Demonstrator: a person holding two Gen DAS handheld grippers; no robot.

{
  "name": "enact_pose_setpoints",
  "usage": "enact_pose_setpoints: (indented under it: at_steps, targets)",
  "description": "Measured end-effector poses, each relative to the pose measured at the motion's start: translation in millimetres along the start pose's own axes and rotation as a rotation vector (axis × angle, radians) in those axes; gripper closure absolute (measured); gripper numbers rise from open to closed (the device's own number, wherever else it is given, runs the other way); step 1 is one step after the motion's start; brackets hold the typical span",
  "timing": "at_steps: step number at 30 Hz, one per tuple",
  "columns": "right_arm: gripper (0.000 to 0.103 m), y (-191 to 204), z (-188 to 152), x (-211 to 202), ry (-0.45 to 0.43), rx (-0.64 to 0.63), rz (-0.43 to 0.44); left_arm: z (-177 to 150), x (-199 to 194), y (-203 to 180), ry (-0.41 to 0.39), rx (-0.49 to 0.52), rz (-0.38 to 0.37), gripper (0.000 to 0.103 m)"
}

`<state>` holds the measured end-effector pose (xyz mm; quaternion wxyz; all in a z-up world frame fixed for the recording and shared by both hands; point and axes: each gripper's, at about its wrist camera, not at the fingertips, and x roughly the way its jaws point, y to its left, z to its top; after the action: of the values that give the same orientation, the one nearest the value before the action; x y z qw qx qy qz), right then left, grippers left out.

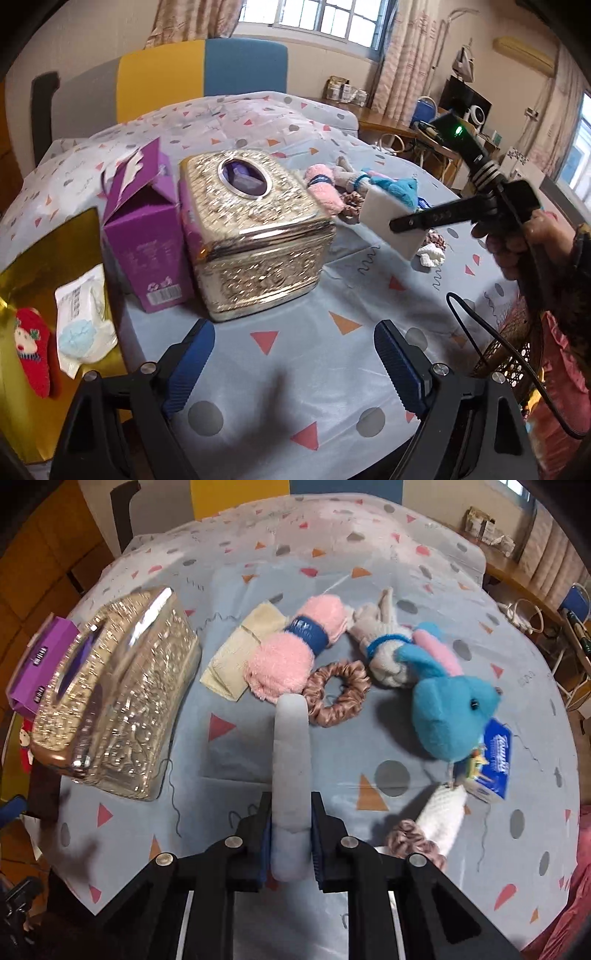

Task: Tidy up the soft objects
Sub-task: 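Close the right tool on the white sponge and lift it, then grasp the white towel roll with brown scrunchie using the left tool while the right tool holds the sponge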

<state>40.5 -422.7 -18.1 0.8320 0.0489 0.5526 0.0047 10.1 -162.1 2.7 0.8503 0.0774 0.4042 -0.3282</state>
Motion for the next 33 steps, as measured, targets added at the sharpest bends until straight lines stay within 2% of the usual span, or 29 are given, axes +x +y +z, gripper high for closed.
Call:
enact_pose_setpoints:
  at_steps: [3,8,12,14,17,21,27,33]
  targets:
    - [0.086,-9,-7,-28,-0.070,0.029,0.011,8,5,-9,0.004,0.026,-0.010,0.014]
    - [0.086,-40,-10,-76,-0.211,0.150,-0.013,27,19,-35,0.003,0.108,-0.026,0.014]
    - [0.086,-65,-26,-118,-0.318,0.236,-0.045,43,39,-58,0.018,0.162,-0.059,0.014]
    - [0.086,-71,-22,-121,-0.348,0.255,-0.056,54,54,-73,0.036,0.187,-0.083,0.014]
    - [0.086,-80,-34,-137,-0.393,0.279,-0.072,65,75,-92,0.054,0.221,-0.120,0.015]
    - [0.086,-96,-52,-150,-0.457,0.340,-0.060,77,108,-118,0.104,0.244,-0.169,0.021]
    - [0.086,-111,-71,-149,-0.476,0.383,-0.055,84,144,-154,0.171,0.264,-0.236,0.023]
    - [0.086,-118,-76,-140,-0.468,0.402,-0.036,90,178,-180,0.233,0.265,-0.265,0.022]
